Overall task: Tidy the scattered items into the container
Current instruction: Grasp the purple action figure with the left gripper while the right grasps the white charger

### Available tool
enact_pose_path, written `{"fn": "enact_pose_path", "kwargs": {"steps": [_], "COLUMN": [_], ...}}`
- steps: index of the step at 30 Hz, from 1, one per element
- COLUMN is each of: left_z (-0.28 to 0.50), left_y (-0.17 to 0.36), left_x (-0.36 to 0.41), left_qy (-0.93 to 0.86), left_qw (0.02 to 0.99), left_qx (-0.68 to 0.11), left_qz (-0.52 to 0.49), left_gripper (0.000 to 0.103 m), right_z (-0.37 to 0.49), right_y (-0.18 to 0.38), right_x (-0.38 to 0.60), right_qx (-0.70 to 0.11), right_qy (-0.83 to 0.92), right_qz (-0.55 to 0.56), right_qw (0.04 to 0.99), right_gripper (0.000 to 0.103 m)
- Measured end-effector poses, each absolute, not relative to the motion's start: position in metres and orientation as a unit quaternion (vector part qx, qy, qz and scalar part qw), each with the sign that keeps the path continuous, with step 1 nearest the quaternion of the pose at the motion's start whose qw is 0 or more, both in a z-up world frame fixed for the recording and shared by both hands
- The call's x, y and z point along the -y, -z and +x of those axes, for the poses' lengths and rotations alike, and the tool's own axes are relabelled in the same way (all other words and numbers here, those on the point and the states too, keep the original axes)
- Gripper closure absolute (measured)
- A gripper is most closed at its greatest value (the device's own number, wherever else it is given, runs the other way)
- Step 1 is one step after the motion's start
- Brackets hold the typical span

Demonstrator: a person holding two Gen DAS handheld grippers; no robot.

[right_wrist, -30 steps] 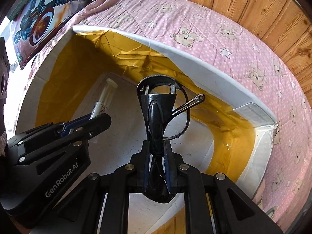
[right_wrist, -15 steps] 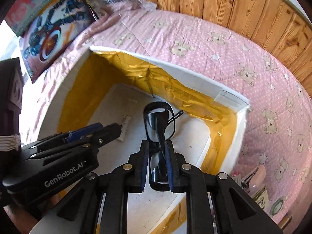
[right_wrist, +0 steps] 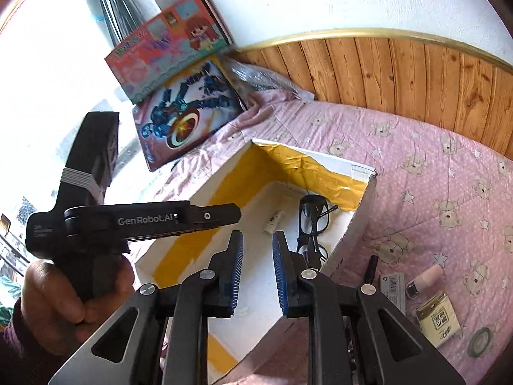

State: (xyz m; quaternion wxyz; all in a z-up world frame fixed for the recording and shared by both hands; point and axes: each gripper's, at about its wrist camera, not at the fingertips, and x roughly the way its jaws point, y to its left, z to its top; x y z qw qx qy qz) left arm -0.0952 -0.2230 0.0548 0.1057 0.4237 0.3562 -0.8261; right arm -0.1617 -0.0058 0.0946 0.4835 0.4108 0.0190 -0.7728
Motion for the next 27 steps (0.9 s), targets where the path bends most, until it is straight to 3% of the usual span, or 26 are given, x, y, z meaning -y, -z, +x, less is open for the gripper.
{"fn": "enact_pose_path", "kwargs": {"steps": [5,12,16,22,25,27], "left_z": [-0.08,-0.076,-0.081,-0.091,-0.097,-0.101], "left_y": [-0.071,-0.069,-0.044,0.008,0.034,0.048], "left_x": [0.17,0.089,0.059,0.033,0.023,0.02], "left_qy": [0.849,0.864,0.851,0.824,0.81,0.804], "left_qw": [0.041,-0.041,-0.059,-0.053,-0.041,-0.031], "left_qx": [-0.321,-0.231,-0.196,-0.148,-0.13,-0.122], "left_qz": [0.418,0.446,0.484,0.544,0.571,0.581], "left_gripper": [0.068,0.069,0.068,0.067,0.067,0.067], "right_z": [-0.119,-0.092,-0.102,-0.126,-0.142,-0.152], "right_y": [-0.116,-0.103,-0.09,-0.038,-0.006,0.014], "right_x": [-0.046,-0.114,-0.135,-0.142,-0.139,-0.134], "right_qx": [0.002,0.004,-0.001,-0.075,-0.111,-0.133], "right_qy": [0.778,0.812,0.824,0.825,0.813,0.803], "right_qz": [0.369,0.351,0.365,0.417,0.452,0.469], "right_qw": [0.509,0.467,0.434,0.374,0.349,0.344], "right_gripper": [0.077,0.074,0.073,0.072,0.063,0.062]}}
